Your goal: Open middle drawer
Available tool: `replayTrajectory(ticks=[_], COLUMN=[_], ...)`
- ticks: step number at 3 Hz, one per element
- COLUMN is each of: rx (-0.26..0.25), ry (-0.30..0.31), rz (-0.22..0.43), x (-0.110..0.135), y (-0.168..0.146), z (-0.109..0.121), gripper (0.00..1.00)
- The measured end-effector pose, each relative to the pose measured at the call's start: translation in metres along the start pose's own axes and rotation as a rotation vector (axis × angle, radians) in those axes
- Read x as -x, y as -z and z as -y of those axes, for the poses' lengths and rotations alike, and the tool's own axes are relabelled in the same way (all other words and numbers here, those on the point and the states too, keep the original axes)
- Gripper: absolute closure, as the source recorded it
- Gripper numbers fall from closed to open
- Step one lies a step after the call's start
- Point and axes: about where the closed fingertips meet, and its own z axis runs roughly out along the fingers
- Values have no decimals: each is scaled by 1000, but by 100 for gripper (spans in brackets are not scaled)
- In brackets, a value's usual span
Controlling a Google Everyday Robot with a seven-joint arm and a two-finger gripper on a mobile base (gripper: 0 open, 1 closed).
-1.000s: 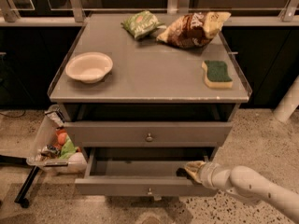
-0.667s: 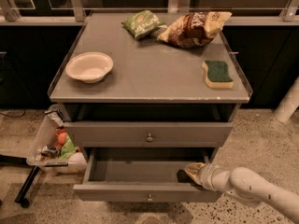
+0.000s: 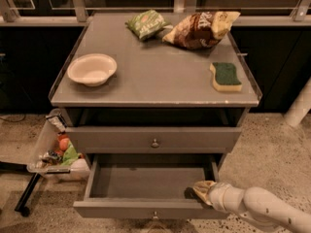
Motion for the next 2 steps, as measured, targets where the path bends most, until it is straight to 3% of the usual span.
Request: replayTrajectory(ticks=[1,2], rx=[-30,-201], ry=[-41,-72], rz=[21,143], x=[-10,8], y=[21,49], z=[-18,9], gripper=[100,81])
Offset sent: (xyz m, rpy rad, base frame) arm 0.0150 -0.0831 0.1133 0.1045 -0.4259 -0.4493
